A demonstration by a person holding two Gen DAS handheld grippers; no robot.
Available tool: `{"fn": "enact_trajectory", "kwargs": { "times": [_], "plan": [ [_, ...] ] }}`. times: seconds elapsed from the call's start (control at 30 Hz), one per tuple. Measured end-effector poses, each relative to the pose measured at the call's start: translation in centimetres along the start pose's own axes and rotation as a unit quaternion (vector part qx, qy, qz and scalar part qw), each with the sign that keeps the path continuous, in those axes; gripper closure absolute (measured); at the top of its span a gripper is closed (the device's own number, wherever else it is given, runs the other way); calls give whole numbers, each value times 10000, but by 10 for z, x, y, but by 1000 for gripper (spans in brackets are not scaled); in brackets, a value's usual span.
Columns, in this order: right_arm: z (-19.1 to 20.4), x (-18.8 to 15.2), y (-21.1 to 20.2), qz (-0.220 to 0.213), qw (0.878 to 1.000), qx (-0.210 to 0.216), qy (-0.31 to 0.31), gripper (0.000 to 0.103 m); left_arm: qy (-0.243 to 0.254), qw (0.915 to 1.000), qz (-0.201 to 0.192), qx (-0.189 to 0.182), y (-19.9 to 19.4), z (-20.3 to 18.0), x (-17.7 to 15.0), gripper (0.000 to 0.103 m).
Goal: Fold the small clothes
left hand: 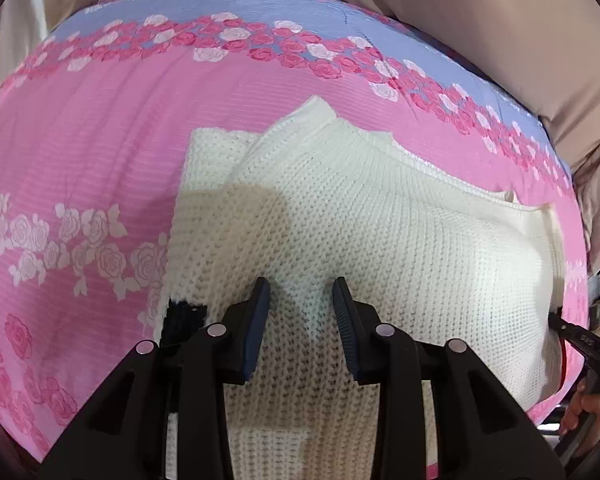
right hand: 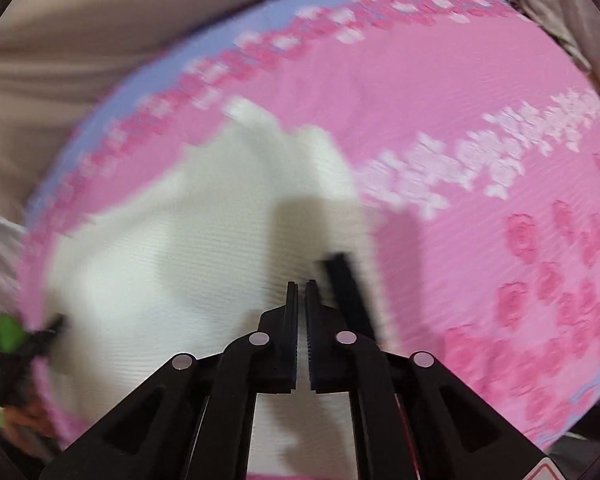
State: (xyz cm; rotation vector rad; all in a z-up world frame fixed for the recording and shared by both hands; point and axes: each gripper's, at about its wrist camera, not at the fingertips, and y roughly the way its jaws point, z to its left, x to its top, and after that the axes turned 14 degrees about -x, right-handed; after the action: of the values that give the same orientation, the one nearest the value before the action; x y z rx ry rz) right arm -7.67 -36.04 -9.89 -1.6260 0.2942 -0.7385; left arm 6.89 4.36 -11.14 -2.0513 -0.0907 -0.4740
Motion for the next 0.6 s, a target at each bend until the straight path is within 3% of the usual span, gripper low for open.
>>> {"fn": "enact_trajectory", "kwargs": {
  "times": [0.1,0.2,0.4,0.53,0.6],
  "plan": [
    [-14,0,-1,81,9981,334,503,103,-184,9997,-157,-17,-16,4,1,70],
    [0,6,-32,-188,9979,504,361,97,-488,9981,-387,-28,-39,22,0,71],
    [99,12,-67,-338,9879,1221,-891,97,-1066,9930,-398,304,-55,66,-16,63],
    [176,7,-56,-200,9781,1343,-1578,97,-1362,9893,-480,-191,-67,74,-24,61],
    [203,6,-45,-99,9749,1190,-1877,97,-1323,9896,-473,-323,-69,70,-27,50]
  ]
}}
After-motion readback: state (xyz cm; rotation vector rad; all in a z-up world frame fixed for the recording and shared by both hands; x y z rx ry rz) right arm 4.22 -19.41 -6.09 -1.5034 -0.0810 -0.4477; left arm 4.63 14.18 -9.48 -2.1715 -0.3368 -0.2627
